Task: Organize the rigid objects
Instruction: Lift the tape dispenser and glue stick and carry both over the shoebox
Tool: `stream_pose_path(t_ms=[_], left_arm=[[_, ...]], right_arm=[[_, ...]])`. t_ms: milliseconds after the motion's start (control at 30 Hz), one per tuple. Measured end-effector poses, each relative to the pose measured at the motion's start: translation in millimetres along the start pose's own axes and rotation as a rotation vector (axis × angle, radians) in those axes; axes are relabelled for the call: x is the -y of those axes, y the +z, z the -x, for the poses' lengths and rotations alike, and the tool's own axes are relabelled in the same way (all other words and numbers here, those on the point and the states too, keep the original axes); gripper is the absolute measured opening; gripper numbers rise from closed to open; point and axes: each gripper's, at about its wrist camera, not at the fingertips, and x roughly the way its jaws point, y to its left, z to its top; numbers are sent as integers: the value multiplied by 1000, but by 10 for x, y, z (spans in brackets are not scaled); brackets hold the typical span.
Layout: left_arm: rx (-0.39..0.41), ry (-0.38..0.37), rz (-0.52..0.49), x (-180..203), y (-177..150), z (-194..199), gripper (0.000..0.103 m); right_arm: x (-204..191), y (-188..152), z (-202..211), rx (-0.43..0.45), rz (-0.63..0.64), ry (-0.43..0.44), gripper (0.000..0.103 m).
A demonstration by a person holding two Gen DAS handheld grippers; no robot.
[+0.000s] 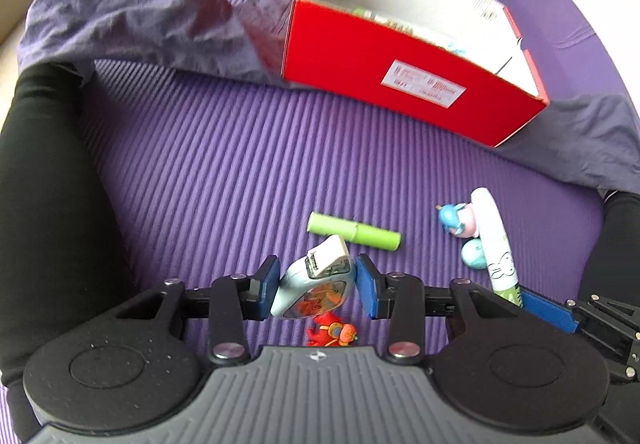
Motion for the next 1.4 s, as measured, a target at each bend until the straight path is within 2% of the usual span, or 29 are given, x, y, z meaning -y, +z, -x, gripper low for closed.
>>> stream_pose_path(t_ms=[333, 767, 1067, 1400], left_arm=[[67, -51, -15, 167, 200, 363, 40], [196, -67, -72, 463, 748, 821, 40], [232, -62, -85, 608, 1176, 890, 40], [228, -56, -107, 763, 1617, 660, 40]], right_arm=[[137, 251, 314, 56, -59, -23, 19], [339, 816, 627, 160, -93, -88, 19], [486, 1107, 512, 163, -126, -118, 19], [646, 1457, 250, 156, -133, -170, 19]])
